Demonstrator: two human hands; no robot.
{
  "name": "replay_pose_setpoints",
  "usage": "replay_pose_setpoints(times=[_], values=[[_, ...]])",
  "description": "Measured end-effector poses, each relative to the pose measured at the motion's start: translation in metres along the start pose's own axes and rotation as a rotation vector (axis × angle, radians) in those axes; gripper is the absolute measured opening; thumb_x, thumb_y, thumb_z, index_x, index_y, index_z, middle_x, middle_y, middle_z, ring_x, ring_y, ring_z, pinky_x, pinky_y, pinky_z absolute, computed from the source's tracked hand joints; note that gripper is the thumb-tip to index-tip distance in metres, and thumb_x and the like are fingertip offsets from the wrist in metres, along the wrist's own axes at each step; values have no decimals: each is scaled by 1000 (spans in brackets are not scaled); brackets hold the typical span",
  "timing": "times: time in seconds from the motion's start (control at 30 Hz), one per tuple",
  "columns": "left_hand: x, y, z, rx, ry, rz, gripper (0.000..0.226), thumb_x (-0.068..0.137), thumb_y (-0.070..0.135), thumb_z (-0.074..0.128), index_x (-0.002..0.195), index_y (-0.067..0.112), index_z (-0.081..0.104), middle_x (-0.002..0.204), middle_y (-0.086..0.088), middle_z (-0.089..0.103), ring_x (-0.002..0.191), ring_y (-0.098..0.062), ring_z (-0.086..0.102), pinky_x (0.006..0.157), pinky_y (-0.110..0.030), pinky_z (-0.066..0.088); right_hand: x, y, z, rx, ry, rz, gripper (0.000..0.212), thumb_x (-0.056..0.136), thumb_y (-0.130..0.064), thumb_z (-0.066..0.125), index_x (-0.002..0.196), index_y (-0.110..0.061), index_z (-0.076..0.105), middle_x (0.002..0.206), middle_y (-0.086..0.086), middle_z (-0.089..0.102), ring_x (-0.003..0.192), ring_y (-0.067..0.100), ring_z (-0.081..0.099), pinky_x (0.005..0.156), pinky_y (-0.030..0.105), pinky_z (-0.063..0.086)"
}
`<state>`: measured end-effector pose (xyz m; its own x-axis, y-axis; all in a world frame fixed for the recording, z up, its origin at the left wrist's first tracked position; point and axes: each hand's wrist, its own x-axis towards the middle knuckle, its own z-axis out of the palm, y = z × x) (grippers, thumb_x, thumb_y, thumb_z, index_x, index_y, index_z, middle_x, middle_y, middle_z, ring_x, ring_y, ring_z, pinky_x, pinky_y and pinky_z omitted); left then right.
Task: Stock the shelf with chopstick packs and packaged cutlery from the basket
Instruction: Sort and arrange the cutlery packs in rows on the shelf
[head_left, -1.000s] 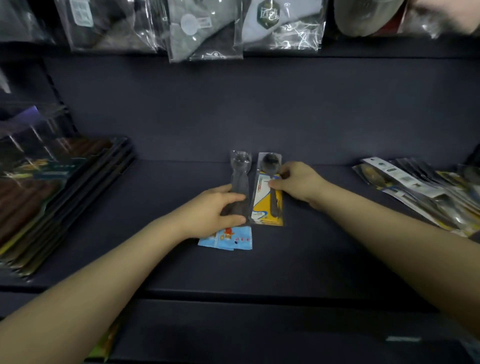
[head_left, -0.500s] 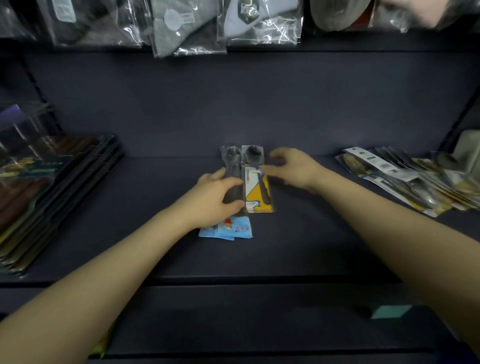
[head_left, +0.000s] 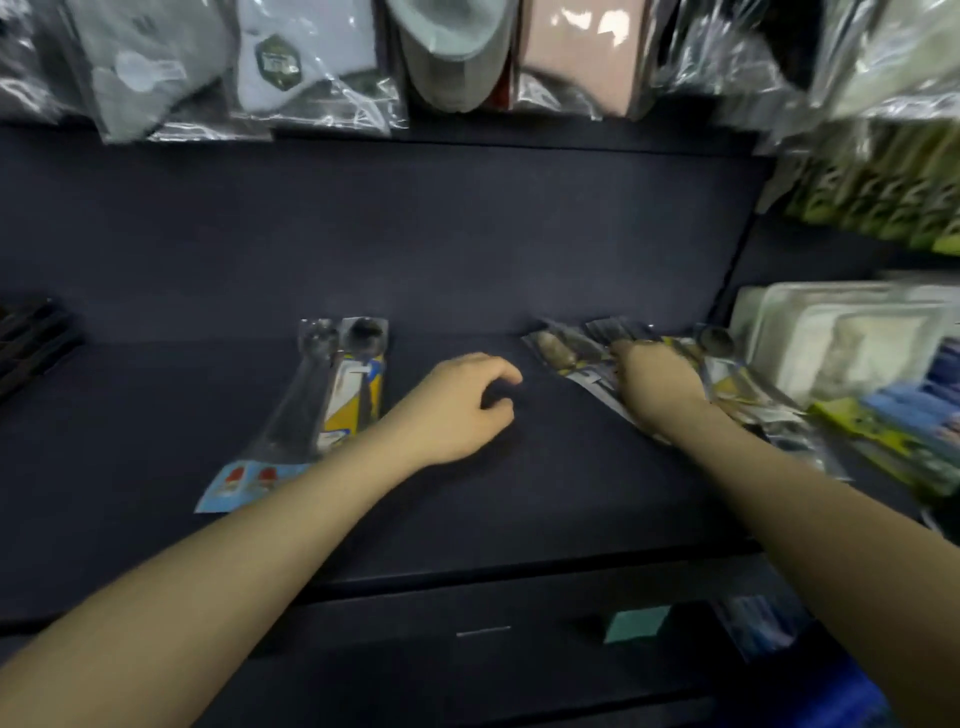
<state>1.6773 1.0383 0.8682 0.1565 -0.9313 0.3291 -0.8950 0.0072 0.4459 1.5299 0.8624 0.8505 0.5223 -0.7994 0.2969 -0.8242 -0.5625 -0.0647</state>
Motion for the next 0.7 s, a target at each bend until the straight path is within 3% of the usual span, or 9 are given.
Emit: replay_pose_setpoints(times=[0.1,0.2,0.27,0.33,0.4,0.47,0.57,0.63,0.7], values=[[15,12,12,-79,68,-103,49,91,22,52,137,11,39,140,-5,45,124,-18,46,102,-24,36,-5,3,-14,249,99,-20,18,91,-10,46,105,-5,56,97,24,65,89,39,62,69,37,44],[28,29,24,-313,157,-219,67,91,27,53,146,11,19,143,-3,41,127,-15,44,108,-32,35,-22,-1,-35,819,-64,-50,15,91,-19,54,84,-8,61,77,17,65,75,24,60,68,33,43],[36,36,34,-577,185,-306,52,90,28,54,137,13,38,125,2,57,113,-14,56,104,-34,40,-37,-6,-41,1013,-237,-124,21,92,-19,55,92,0,63,78,16,64,74,20,58,67,30,46],[40,39,44,-742,252,-383,23,89,28,55,106,13,59,104,-4,69,96,-22,65,95,-41,49,-46,-9,-42,945,-396,-220,28,95,-21,49,86,1,62,74,6,59,65,12,54,60,16,45],[39,37,45,-738,294,-440,14,90,22,54,89,10,61,89,-7,69,80,-24,64,79,-36,52,-42,-6,-34,786,-421,-269,37,98,-27,41,74,-6,61,73,4,61,66,13,55,66,17,46],[37,33,40,-668,325,-477,16,91,19,54,87,5,61,87,-10,68,77,-22,62,71,-35,49,-25,3,-21,575,-251,-257,39,98,-30,40,82,-5,64,91,14,66,85,26,60,79,31,42],[34,25,31,-594,374,-500,19,90,19,54,93,2,60,96,-13,69,88,-28,65,83,-44,51,-9,7,-10,215,-177,-194,36,93,-30,46,108,0,58,117,22,59,108,36,54,85,37,41],[31,21,28,-585,371,-504,13,91,20,54,93,9,58,99,-11,68,93,-28,66,86,-47,53,-4,2,-10,120,-247,-153,35,91,-29,48,111,0,55,118,21,59,108,36,54,80,34,40],[29,17,26,-638,363,-495,5,91,19,53,86,18,55,96,-8,68,88,-26,66,85,-44,54,-2,-4,-18,171,-309,-121,21,87,-22,54,92,-2,56,98,15,62,89,30,57,67,29,38]])
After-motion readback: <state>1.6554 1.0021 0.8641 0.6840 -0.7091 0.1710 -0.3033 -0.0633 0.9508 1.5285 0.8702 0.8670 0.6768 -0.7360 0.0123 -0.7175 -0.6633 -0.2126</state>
